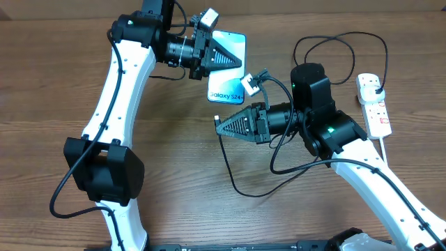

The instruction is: Plug charger to phone and switch on socket

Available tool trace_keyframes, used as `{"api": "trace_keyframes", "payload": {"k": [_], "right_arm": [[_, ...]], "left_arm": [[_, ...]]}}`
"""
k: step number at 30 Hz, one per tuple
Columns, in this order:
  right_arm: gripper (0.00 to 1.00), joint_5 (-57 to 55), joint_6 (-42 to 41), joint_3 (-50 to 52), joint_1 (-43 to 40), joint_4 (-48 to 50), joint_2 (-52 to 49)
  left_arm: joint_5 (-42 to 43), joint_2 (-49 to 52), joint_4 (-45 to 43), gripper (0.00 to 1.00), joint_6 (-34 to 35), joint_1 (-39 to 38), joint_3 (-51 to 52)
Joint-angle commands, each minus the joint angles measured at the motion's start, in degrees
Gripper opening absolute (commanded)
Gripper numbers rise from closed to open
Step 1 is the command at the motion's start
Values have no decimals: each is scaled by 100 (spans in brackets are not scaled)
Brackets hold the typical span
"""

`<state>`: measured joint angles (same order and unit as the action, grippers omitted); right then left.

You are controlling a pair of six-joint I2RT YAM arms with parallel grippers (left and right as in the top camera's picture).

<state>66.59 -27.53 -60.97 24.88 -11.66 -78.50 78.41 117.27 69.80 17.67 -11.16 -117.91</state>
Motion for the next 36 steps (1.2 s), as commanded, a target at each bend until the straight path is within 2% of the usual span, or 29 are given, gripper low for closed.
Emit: {"api": "trace_keyframes", "payload": {"k": [1, 8, 36], "right_arm": [[4, -28, -297, -92, 11, 271, 0], [4, -114, -627, -92, -20, 719, 0], [4, -664, -1047, -92, -214, 911, 0]], "left_arm": [[378, -55, -48, 4, -68, 37, -70], [1215, -55, -404, 4, -181, 149, -70], [1213, -55, -385, 4, 227, 273, -70]]}}
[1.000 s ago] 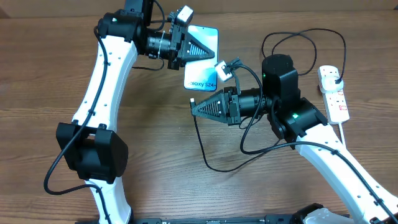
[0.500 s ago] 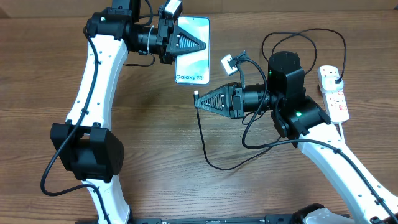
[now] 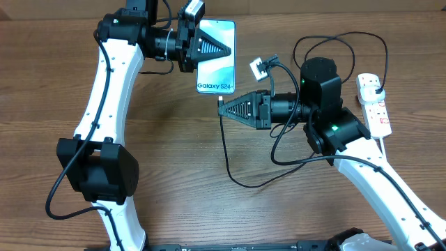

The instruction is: Plug charger to phone and switch on socket

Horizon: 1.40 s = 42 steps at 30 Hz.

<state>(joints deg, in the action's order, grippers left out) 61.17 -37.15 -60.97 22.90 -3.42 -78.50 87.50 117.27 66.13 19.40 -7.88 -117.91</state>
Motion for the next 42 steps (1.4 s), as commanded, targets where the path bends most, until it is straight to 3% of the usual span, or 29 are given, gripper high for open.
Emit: {"api": "trace_keyframes", "payload": {"k": [1, 42], "right_arm": [[4, -118, -109, -92, -15, 122, 0], [4, -267, -341, -92, 0, 190, 0]], "left_arm": [[302, -55, -22, 4, 52, -55, -70], [190, -55, -643, 4, 459, -240, -70]]}}
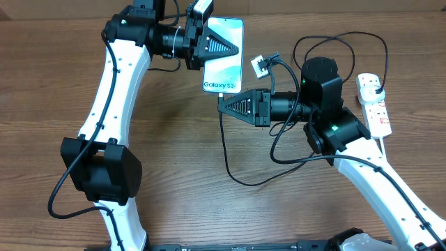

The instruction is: Plug charger to phone and switch on socket

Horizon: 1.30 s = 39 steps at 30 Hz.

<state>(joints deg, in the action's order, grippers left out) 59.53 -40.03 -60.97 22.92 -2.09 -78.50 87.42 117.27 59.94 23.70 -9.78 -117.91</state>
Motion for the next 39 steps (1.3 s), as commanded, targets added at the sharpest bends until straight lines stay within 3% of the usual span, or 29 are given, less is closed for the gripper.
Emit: {"api": "trace_keyframes", "payload": {"k": [1, 21, 31, 39], "right_arm": [[4, -103, -57, -92, -2, 57, 0], [4, -431, -811, -90, -7, 372, 0], [4, -549, -949, -87, -7, -103, -2], [4, -227, -951, -87, -7, -85, -2]], "left_arm": [[199, -55, -24, 4, 28, -50, -70], [203, -55, -44, 4, -186, -48, -70], [225, -55, -87, 4, -181, -39, -70], [212, -55, -170, 4, 186, -37, -70]]}}
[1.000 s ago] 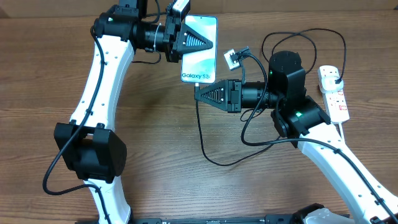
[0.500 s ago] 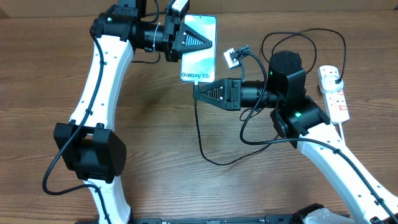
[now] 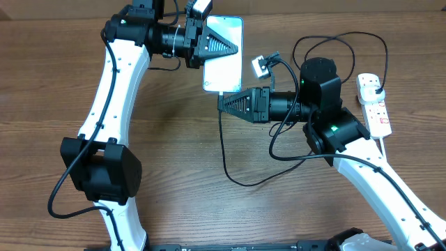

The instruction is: Plug charger to phone and switch on socket

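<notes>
My left gripper [image 3: 235, 47] is shut on a white phone [image 3: 226, 70] and holds it off the table at the upper middle, its bottom edge toward the near side. Just below it, my right gripper [image 3: 221, 102] is shut on the plug end of the black charger cable [image 3: 224, 150]. The plug tip meets the phone's bottom edge; whether it is seated cannot be told. The white socket strip [image 3: 374, 106] lies at the right edge, with the charger's adapter [image 3: 369, 82] in it. Its switch state is too small to read.
The black cable loops over the wooden table [image 3: 174, 174] below my right gripper and curls behind the right arm toward the strip. Both white arms reach in from the near edge.
The phone has tilted a little, and the lettering at its bottom edge no longer shows. My right gripper sits slightly higher, with the plug tip now against the phone's bottom edge.
At first the phone was held slanted, with my right gripper and plug well below it. Then the phone stood further left and upright, the plug nearer beneath it. Then the phone's bottom edge was just above the plug, and now the two touch.
</notes>
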Available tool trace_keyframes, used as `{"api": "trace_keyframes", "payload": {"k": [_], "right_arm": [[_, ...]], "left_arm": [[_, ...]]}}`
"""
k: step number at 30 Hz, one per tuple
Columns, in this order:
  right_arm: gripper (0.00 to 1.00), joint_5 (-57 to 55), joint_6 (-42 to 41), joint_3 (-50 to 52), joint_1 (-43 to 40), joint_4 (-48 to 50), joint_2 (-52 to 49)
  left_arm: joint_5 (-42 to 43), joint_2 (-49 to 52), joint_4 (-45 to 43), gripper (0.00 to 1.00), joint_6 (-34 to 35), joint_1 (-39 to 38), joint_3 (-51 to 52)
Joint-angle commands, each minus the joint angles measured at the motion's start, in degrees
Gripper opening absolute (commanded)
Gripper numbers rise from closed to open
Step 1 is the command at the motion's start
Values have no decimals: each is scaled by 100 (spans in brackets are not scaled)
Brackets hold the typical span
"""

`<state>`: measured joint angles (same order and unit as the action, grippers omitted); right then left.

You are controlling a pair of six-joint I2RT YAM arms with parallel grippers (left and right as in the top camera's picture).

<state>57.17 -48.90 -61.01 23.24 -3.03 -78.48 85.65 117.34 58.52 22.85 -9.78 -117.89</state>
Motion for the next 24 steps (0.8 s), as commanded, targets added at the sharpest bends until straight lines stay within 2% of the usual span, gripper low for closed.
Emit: {"api": "trace_keyframes", "payload": {"k": [1, 9, 24], "right_arm": [[4, 83, -61, -83, -39, 42, -4], [4, 254, -66, -83, -39, 302, -4], [4, 177, -63, -83, -50, 299, -4]], "left_arm": [[378, -61, -28, 4, 345, -37, -72], [177, -61, -33, 4, 396, -37, -72], [306, -61, -203, 4, 400, -37, -72]]}}
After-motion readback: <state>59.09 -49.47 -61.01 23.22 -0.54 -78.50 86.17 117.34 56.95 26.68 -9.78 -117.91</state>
